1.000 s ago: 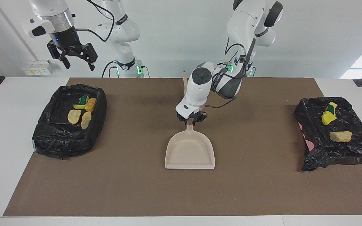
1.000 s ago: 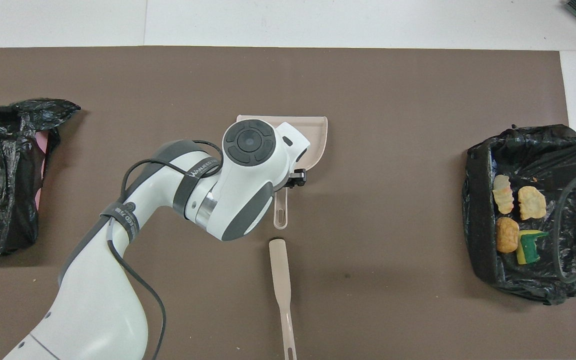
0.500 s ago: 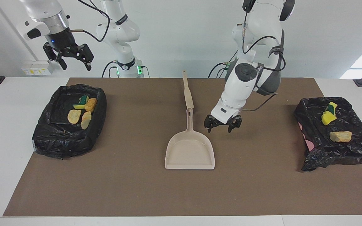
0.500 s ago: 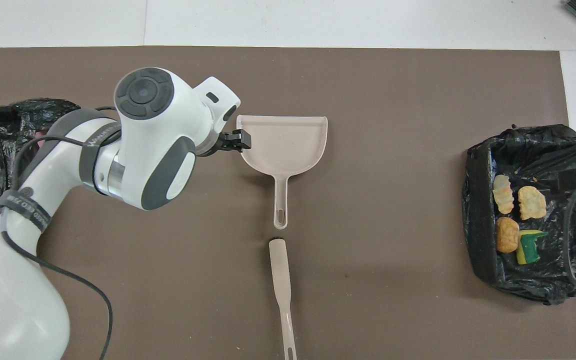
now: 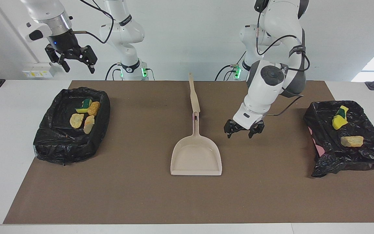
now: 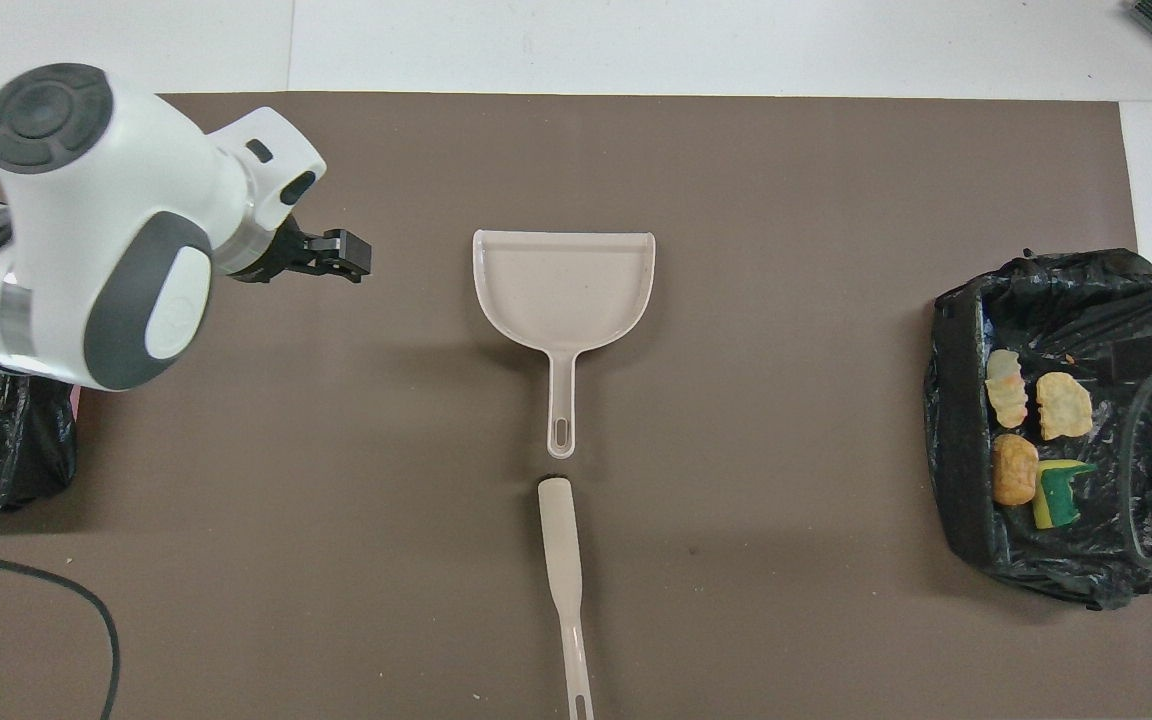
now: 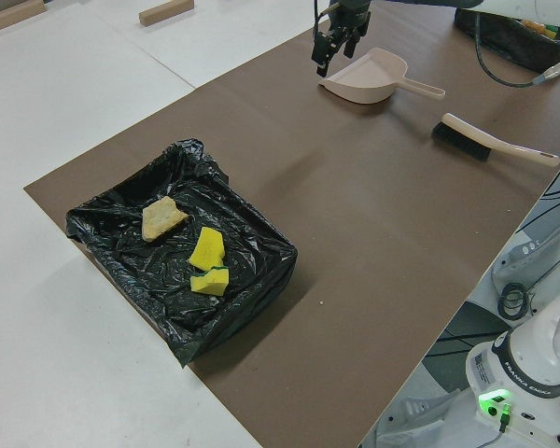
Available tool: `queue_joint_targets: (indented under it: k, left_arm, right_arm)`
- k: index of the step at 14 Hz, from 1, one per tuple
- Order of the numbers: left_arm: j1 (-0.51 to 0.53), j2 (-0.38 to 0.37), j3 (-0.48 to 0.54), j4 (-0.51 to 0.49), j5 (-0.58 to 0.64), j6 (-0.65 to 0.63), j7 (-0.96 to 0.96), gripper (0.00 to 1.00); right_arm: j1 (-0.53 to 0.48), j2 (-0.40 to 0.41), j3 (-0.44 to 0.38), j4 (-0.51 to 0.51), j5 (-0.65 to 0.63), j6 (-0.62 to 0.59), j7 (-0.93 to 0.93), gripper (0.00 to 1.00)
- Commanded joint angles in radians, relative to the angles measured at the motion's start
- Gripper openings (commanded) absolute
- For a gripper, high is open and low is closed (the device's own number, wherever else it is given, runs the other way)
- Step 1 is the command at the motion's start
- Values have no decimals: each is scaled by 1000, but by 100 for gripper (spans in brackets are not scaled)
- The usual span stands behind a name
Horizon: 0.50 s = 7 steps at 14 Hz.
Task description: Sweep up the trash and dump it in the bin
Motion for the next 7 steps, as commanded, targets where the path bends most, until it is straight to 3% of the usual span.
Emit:
queue_joint_targets:
  k: [1, 7]
  left_arm:
    - [65, -76, -3, -14, -23, -56, 72, 100]
    - [76, -101, 31, 76, -3, -258, 23, 100]
  right_arm:
    - [-10, -27, 1, -37, 22, 27, -35, 100]
    - [1, -26, 1, -39, 16, 27, -26, 100]
